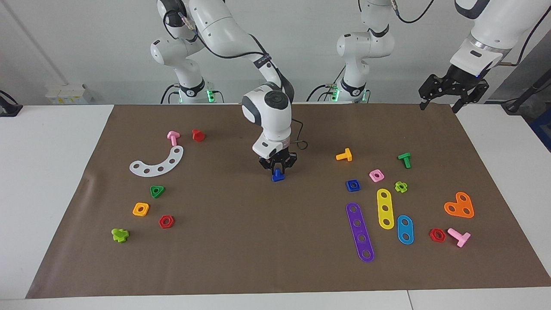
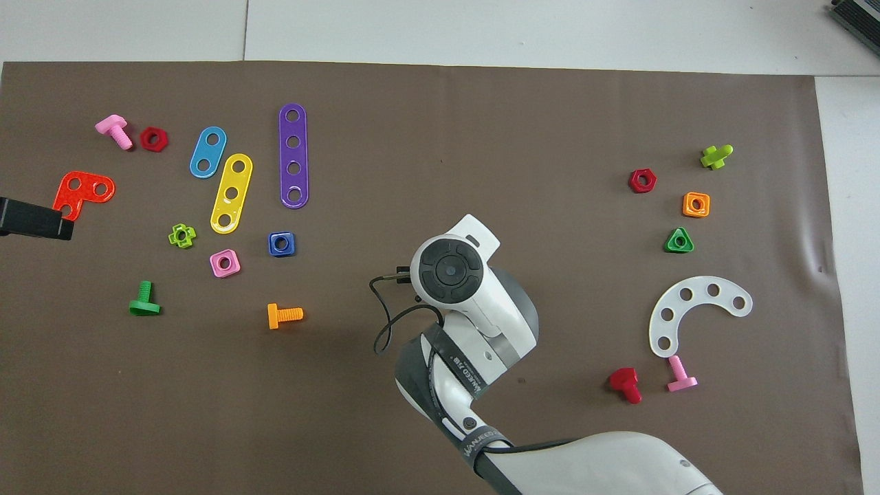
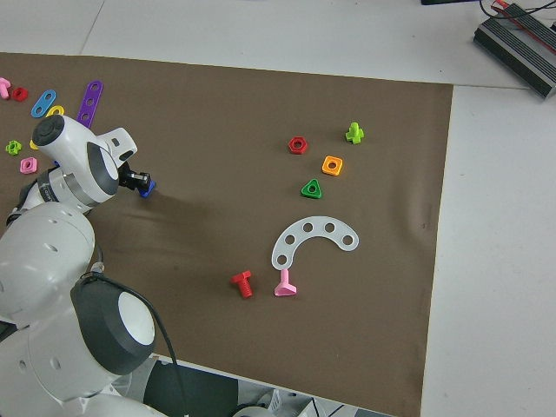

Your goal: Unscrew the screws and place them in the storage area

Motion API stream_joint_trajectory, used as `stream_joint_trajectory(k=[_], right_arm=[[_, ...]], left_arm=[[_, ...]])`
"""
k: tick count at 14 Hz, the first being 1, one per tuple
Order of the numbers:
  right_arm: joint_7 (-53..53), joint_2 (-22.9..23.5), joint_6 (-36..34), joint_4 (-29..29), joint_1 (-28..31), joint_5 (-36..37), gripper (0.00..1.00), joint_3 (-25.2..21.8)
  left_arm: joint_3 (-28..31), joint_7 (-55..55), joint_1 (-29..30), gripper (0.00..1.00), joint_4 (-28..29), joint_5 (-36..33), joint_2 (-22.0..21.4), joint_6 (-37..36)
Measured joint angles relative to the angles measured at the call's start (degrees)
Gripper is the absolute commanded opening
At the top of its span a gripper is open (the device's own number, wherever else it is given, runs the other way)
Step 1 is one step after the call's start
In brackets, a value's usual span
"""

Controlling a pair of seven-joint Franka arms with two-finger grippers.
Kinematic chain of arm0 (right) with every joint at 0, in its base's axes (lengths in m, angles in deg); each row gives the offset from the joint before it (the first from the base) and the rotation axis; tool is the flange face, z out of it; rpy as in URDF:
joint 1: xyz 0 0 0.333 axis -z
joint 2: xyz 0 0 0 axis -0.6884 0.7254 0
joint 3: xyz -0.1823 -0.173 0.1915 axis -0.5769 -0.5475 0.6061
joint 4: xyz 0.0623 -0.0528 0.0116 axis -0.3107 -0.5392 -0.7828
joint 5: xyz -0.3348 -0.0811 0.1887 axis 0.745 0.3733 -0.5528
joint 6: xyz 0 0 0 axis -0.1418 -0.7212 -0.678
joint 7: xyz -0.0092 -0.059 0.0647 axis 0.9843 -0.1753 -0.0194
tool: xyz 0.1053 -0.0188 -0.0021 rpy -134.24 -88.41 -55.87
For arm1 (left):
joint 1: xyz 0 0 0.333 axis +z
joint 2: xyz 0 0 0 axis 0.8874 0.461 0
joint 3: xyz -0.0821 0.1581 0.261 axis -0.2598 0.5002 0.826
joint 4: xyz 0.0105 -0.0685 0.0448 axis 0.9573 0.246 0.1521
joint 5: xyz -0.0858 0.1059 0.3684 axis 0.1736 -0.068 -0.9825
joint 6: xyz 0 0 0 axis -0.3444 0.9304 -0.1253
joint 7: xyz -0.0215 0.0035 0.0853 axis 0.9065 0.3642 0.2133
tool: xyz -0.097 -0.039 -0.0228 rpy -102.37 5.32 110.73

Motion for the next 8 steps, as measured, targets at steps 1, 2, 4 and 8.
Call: stream_joint_trajectory(k=[1,2,4,8], right_arm=[[0.00,0.00,0.00,0.00,0.00,0.00,0.26,0.00],[0.00,0.00,0.00,0.00,0.00,0.00,0.00,0.00],[0.00,0.00,0.01,0.00,0.00,0.00,0.00,0.00],[0.00,-0.40,-0.33,0.22,0.07,0.01,0.00,-0.17]], left_arm=[[-0.03,0.13,0.00,1.00,0.08,0.00,0.00,-0.11],[-0.01,0.29,0.00,1.00,0.11,0.00,0.00,-0.21],[0.17,0.48,0.03,1.00,0.12,0.00,0.00,-0.23],[0.27,0.50,0.07,1.00,0.12,0.00,0.00,-0.26]])
